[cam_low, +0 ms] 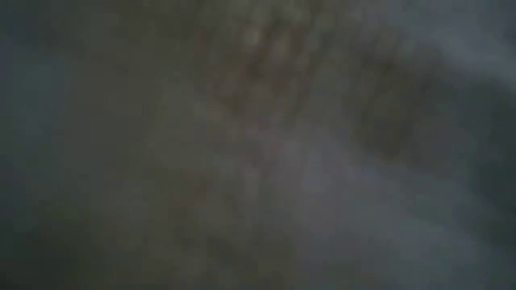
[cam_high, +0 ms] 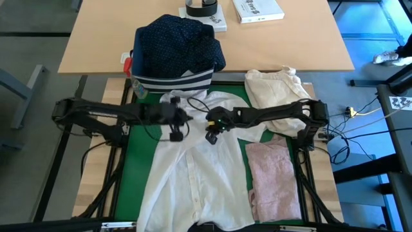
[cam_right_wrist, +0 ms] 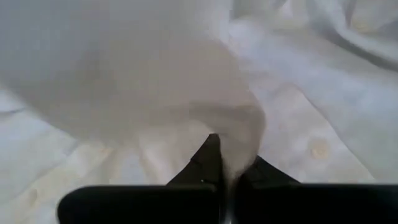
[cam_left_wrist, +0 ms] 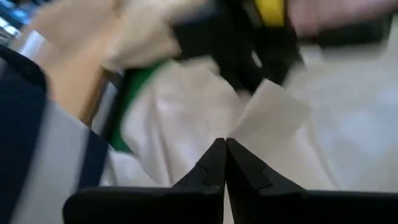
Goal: Fold laundry
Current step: Fold the white polo shirt
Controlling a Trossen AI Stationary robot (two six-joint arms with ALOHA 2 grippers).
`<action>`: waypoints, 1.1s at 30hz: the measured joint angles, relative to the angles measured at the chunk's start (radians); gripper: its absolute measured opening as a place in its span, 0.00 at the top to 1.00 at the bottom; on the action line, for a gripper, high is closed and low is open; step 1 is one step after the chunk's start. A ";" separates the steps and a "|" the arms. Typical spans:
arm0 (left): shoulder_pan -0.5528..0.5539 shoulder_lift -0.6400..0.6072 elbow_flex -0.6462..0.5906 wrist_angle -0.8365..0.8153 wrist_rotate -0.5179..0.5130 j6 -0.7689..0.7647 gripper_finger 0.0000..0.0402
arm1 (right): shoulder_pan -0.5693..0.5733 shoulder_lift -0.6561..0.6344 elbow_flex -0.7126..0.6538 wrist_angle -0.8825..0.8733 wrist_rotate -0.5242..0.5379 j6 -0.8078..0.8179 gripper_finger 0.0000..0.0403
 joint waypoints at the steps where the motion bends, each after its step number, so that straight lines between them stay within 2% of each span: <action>1: 0.019 -0.008 0.022 0.001 0.010 -0.007 1.00 | 0.000 -0.012 -0.001 -0.030 0.001 0.004 0.98; 6: 0.124 0.004 0.115 -0.007 0.100 -0.019 1.00 | -0.002 -0.080 0.000 -0.113 0.010 0.061 0.98; 12: 0.213 0.096 0.184 -0.009 0.199 -0.016 1.00 | 0.000 -0.143 0.000 -0.235 0.009 0.111 0.98; 19: 0.234 0.224 0.274 0.007 0.259 0.009 1.00 | -0.005 -0.192 0.000 -0.302 0.001 0.149 0.98; 24: 0.242 0.267 0.286 0.007 0.279 -0.050 0.99 | -0.016 -0.208 0.000 -0.359 0.008 0.065 0.98; 29: 0.304 0.350 0.286 -0.051 0.455 -0.290 0.87 | -0.046 -0.208 -0.006 -0.363 -0.019 -0.055 0.98; 33: 0.351 0.462 0.286 -0.043 0.532 -0.360 0.74 | -0.069 -0.208 -0.011 -0.373 -0.033 -0.122 0.98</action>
